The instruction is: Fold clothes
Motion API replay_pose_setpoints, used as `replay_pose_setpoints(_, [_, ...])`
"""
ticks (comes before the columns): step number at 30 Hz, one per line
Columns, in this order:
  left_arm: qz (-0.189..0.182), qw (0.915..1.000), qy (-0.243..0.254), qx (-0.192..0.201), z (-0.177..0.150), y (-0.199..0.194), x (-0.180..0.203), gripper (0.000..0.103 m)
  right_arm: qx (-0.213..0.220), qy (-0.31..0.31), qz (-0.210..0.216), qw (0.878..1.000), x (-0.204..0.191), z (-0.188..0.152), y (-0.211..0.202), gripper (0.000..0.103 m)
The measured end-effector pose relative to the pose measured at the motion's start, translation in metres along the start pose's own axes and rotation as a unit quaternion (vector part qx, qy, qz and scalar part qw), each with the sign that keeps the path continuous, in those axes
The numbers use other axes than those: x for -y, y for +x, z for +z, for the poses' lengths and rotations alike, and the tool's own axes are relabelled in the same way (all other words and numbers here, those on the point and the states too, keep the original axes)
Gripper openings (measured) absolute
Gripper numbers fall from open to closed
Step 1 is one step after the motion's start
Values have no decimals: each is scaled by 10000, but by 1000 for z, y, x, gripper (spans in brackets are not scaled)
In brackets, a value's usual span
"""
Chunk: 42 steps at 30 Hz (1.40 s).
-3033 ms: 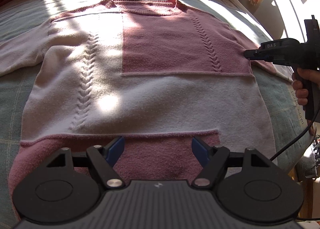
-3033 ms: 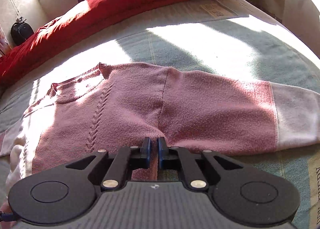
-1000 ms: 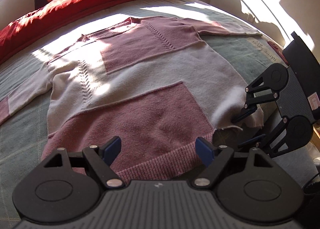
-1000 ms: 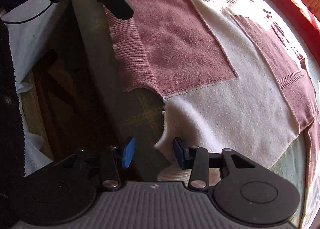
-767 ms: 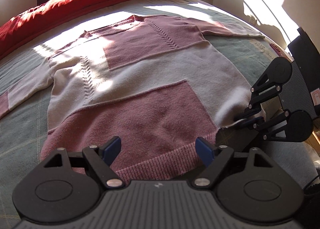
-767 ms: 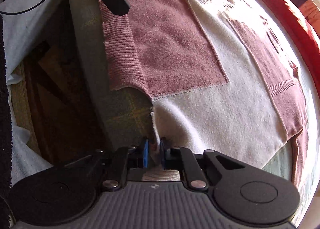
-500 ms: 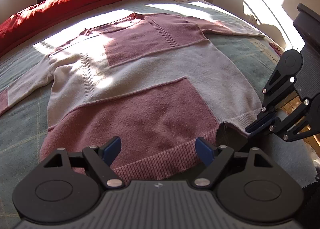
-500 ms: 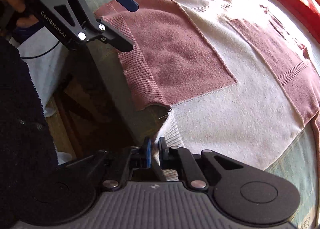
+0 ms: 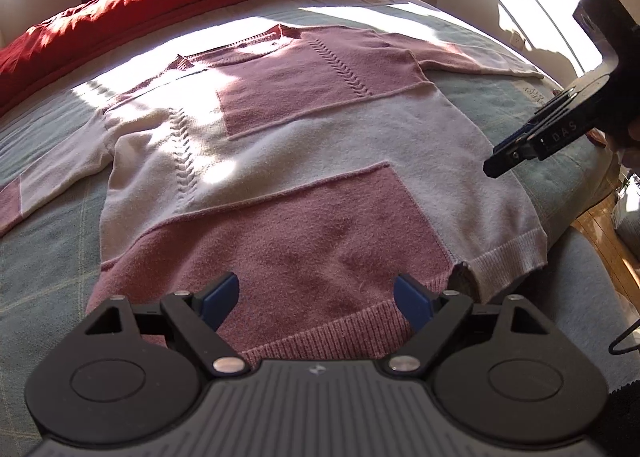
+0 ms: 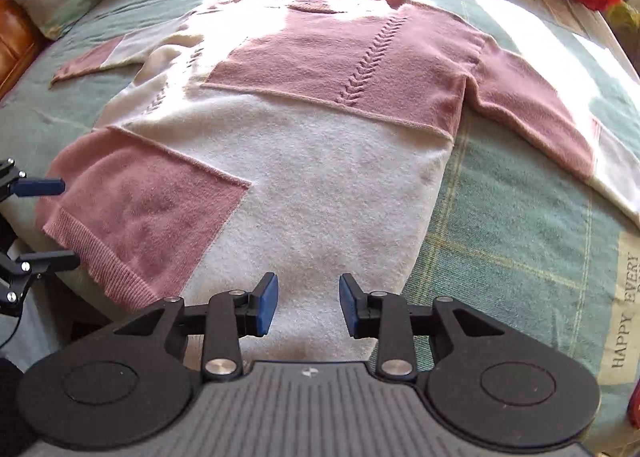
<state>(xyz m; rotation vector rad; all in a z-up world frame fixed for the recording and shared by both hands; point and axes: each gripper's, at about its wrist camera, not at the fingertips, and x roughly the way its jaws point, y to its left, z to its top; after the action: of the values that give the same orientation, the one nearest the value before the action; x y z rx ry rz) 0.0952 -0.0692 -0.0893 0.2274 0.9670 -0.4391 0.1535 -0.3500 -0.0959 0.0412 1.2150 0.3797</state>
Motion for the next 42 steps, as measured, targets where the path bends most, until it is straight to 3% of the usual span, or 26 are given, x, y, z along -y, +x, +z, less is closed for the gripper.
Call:
replay_pose_setpoints(3, [77, 9999, -82, 2, -2, -3, -6, 85, -301, 813, 104, 9962, 11, -13, 30, 40])
replay_pose_setpoints(7, [171, 9997, -183, -49, -9, -6, -16, 85, -264, 1343, 221, 9903, 21, -42, 25, 41])
replay_pose_setpoints(12, [304, 9993, -208, 16, -12, -11, -26, 85, 318, 1877, 288, 9813, 44, -71, -2, 45])
replay_pose_setpoints(17, [353, 9984, -380, 219, -10, -24, -34, 85, 544, 2546, 509, 9642, 62, -98, 13, 46])
replay_pose_setpoints(22, [469, 9968, -581, 269, -13, -32, -43, 85, 821, 2661, 987, 9554, 56, -110, 21, 47])
replay_pose_setpoints(23, [490, 9965, -620, 259, -13, -33, -44, 85, 867, 2679, 1021, 9541, 55, -113, 23, 47])
replay_pose_setpoints(25, [524, 9962, -652, 236, -14, -33, -47, 85, 901, 2711, 1008, 9530, 53, -115, 24, 32])
replay_pose_setpoints(26, [536, 9962, -643, 223, -15, -33, -47, 85, 875, 2677, 978, 9545, 54, -114, 22, 13])
replay_pose_setpoints(31, [669, 9969, -415, 98, -20, -35, -47, 85, 647, 2539, 660, 9628, 55, -105, 13, 14])
replay_pose_setpoints(35, [560, 9982, -226, 38, -27, -39, -55, 85, 576, 2037, 304, 9769, 41, -87, -2, 26])
replay_pose_setpoints(37, [598, 9982, 91, 29, -30, -41, -57, 85, 647, 1618, 240, 9844, 30, -73, -15, 28])
replay_pose_setpoints(40, [706, 9947, 748, -1, -35, -45, -55, 85, 803, 360, -147, 9960, 4, -38, -46, 28])
replay_pose_setpoints(42, [734, 9904, 1173, -27, -39, -46, -53, 85, 848, -727, -666, 9915, -17, -16, -63, 34])
